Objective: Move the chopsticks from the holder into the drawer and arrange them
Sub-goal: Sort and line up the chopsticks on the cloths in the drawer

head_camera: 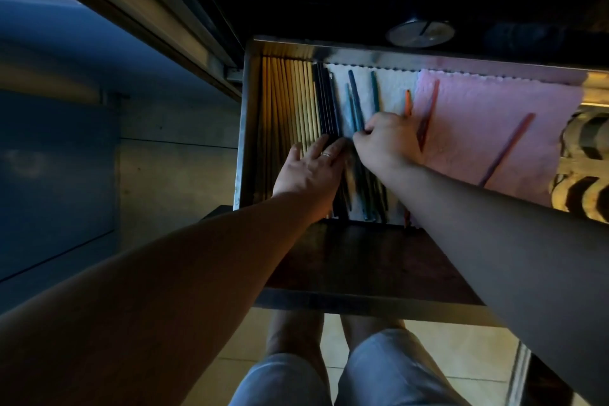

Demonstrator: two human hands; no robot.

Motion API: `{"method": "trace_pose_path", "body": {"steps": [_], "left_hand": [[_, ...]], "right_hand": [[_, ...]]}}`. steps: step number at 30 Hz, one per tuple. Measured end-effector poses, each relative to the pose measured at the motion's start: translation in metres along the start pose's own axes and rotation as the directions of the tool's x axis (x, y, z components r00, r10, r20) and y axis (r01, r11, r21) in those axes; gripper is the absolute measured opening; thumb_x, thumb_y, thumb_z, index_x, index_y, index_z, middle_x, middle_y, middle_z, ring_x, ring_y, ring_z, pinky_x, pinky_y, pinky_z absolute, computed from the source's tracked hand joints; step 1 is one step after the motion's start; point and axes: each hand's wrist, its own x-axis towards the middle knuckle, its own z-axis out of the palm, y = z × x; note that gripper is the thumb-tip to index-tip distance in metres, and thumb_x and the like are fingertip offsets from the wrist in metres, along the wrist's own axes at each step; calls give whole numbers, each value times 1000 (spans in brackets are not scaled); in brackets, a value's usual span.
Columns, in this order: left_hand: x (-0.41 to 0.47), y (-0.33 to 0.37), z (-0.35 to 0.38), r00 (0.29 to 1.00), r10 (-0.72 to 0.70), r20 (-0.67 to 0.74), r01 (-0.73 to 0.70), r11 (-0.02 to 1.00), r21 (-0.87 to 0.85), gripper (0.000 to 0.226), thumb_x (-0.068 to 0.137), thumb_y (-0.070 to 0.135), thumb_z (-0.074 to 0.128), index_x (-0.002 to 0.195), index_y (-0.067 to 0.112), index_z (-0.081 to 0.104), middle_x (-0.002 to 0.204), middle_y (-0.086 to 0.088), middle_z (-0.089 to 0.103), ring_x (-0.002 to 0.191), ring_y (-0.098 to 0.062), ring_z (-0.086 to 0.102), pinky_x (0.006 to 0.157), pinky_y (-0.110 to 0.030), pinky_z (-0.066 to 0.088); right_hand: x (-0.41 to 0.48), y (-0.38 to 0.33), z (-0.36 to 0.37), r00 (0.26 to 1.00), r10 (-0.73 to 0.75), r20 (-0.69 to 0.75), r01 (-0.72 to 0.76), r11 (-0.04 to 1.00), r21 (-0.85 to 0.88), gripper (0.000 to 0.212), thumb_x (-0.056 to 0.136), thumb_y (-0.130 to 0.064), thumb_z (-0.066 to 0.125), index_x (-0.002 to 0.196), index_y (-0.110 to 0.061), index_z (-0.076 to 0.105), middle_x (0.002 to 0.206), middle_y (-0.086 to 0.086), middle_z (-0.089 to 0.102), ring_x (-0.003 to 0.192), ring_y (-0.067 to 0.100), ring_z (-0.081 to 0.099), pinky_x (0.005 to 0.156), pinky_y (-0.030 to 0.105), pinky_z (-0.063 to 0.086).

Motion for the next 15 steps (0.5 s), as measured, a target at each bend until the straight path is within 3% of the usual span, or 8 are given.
{"method": "trace_pose_path", "body": {"steps": [4, 9, 12, 13, 15], "left_hand": [[-3, -2, -1, 1000, -8, 10, 9, 999, -31, 80, 94, 13, 51, 156, 25, 3, 165, 6, -1, 151, -24, 2, 114, -54, 20], [-4, -6, 0, 1000, -17, 15, 18, 999, -36, 80, 92, 11, 53, 156, 25, 9, 165, 6, 1, 151, -24, 3, 114, -53, 21], [-4, -5, 0, 1000, -26, -16, 26, 999, -43, 78, 92, 10, 53, 156, 24, 11, 165, 5, 1, 151, -25, 1, 116, -52, 19], [-3, -4, 0, 999, -25, -28, 24, 999, -44, 78, 92, 10, 54, 156, 25, 10, 165, 5, -1, 151, -25, 0, 117, -51, 17], [1, 1, -1, 1000, 3, -26, -4, 1000, -18, 81, 93, 11, 53, 157, 26, 5, 164, 5, -9, 151, -24, -5, 119, -49, 10]], "right_hand": [[5, -3, 15, 993, 78, 91, -76, 997, -28, 30, 79, -36, 62, 93, -11, 71, 91, 6, 72, 84, 23, 68, 64, 20, 42], [9, -5, 15, 994, 44, 96, -45, 999, 6, 25, 85, -34, 64, 92, -12, 73, 86, 4, 72, 78, 19, 66, 61, 19, 45], [5, 5, 7, 999, 26, 46, -28, 999, 45, 20, 89, -25, 57, 90, -12, 71, 93, 4, 71, 102, 23, 60, 88, 24, 47], [4, 9, 6, 1000, 15, 26, -16, 998, 63, 18, 88, -22, 56, 90, -11, 71, 99, 5, 71, 112, 25, 57, 92, 24, 44], [4, 17, 7, 1000, -1, -16, 3, 994, 106, 13, 86, -17, 58, 88, -12, 69, 105, 7, 70, 113, 26, 58, 85, 22, 45]]}}
